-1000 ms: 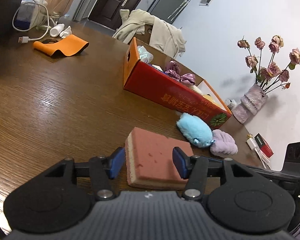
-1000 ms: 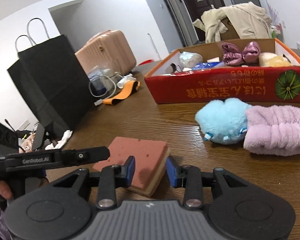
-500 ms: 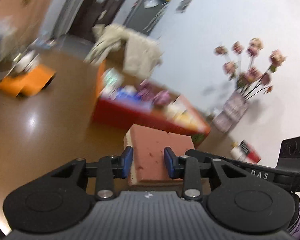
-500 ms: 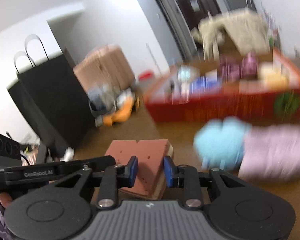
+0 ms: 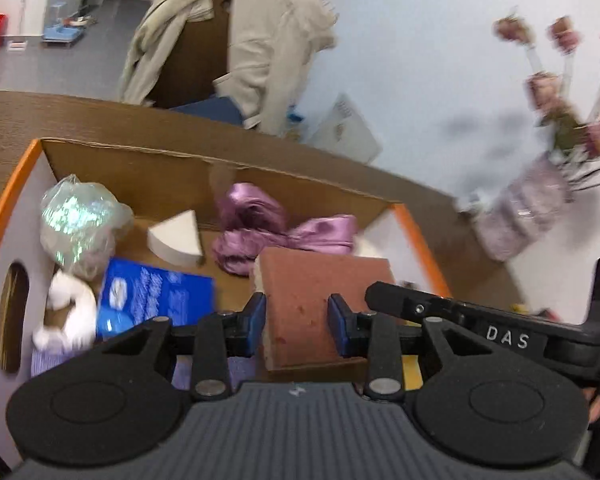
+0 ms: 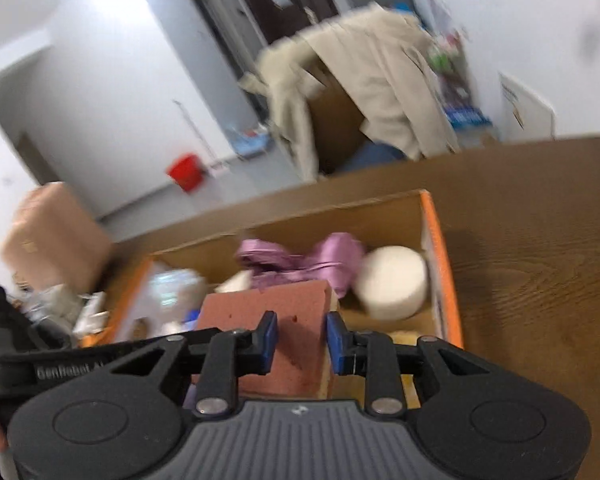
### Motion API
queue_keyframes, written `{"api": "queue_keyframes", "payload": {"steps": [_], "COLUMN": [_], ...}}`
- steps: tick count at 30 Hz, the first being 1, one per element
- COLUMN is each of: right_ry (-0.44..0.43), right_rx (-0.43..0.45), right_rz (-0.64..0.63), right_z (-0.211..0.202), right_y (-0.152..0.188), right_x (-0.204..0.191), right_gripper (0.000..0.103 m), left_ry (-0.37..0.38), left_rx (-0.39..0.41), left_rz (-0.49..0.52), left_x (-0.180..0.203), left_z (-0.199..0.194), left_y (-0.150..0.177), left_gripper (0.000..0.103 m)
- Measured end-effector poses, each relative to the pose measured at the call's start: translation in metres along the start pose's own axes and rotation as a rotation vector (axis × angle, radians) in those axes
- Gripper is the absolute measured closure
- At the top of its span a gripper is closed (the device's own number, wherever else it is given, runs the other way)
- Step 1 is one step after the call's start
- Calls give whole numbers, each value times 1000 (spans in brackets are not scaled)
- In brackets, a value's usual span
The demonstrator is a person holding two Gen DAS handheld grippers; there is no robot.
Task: Organize soft objects
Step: 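Carry the sponge block into the box and open the left gripper, then bring the left gripper back toward the blue plush and lilac headband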
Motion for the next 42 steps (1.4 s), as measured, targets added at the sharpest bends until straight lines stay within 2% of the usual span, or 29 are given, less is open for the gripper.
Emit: {"api": "queue_keyframes", "payload": {"steps": [2,4,6,8,9,10,12,14,18,23,25,27,29,31,38,40,42], "right_ry": [13,16,18,25,29,39,26,27,6,-7,-11,-22,-52,-78,-146,-146,-130], "right_rx": [-40,-55,-55,-53,-45,-47,-46,-31,28,138,189,238,300,346,386,385,383], "right_rz": [5,-23,-61,-78,-74,-67,-58,-64,-88,-153,-192,-219,-233,-252,-332,-358,-361], "right_z": [20,33,40,45,46,46,46,36,-1,-70,-105,-134,-166,-195,-254,-263,-268], "right_y": [0,4,9,14,14,13,10,7,-6,-27,-30,-29,-22,-10,68,96,122], "right_x": [4,2,-3,-3,-3,-2,-1,-3,-15,-34,-42,-47,-51,-54,-58,-55,-50], "right_gripper": [77,77,75,74,70,60,57,51,50,44,40,34,22,18,12,7,7], "left_ry": [-32,-57,-61,-65,-66,-69,-77,-75,-59,-44,-44,-45,-54,-74,-119,-138,-126], "left_rx": [-28,-15,-11,-1,5,13,23,44,97,195,234,262,305,336,452,485,484], "left_rz": [24,45,21,19,25,32,50,74,124,202,241,285,312,310,280,248,205], "left_x": [-7,-11,-17,-17,-16,-15,-10,-4,15,38,45,53,56,54,47,42,36], "left_z": [13,17,16,13,10,6,0,-14,-53,-126,-156,-186,-216,-240,-307,-318,-323], "left_y": [2,3,3,4,3,4,2,-2,-13,-17,-11,1,21,41,122,146,168], "left_gripper": [69,66,64,57,54,53,48,47,44,36,29,24,24,23,14,9,7]}}
Point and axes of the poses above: each gripper's, at about its wrist camera, not at the fingertips, and z roughly the way its jaws point, x to its right, y to its underside, the point moved 6 cm from there along z, roughly the way its jaws point, and after that the axes turned 11 degrees about x, right-handed, at the moved point
